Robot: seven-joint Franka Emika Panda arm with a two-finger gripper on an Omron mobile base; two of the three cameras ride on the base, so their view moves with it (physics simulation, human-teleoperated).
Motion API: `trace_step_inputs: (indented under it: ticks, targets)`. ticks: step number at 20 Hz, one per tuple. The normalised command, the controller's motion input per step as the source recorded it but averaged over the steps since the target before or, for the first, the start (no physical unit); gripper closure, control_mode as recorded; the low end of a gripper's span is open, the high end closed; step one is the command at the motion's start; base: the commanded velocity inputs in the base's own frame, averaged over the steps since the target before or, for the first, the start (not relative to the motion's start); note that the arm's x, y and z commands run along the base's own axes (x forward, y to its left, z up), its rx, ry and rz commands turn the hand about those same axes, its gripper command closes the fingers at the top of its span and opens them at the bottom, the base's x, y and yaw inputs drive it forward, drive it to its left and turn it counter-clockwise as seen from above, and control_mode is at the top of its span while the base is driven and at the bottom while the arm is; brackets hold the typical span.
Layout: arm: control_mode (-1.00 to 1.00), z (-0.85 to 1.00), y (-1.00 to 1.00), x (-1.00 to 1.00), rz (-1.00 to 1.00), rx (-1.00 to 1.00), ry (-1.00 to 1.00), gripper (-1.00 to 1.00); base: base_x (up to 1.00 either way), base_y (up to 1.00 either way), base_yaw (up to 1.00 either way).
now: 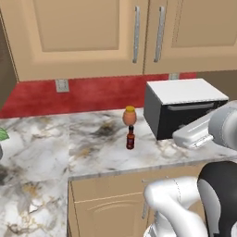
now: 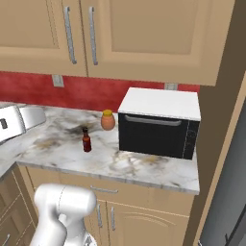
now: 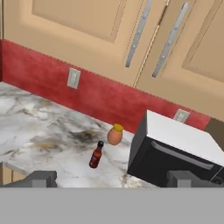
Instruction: Pick the oil and vinegar bottle and condiment bottle from the counter and place them in the cabinet.
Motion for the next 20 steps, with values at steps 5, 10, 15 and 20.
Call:
trace_step_inputs:
  ticks: [5, 10, 15, 20]
  targets:
    - [1.0, 0.0, 0.0, 0.0, 0.0, 0.0, 0.0, -1.0, -0.06, 0.0, 0.0]
    - [-1.0, 0.0, 0.0, 0.0, 0.0, 0.0, 0.0, -1.0, -0.14, 0.0, 0.0]
    - [-1.0, -0.09, 0.0, 0.04, 0.0, 0.0, 0.1, -1.0, 0.0, 0.0, 0.0]
    - [-1.0, -0.27, 0.07, 0.19, 0.0, -0.01, 0.34, -1.0, 0.0, 0.0, 0.0]
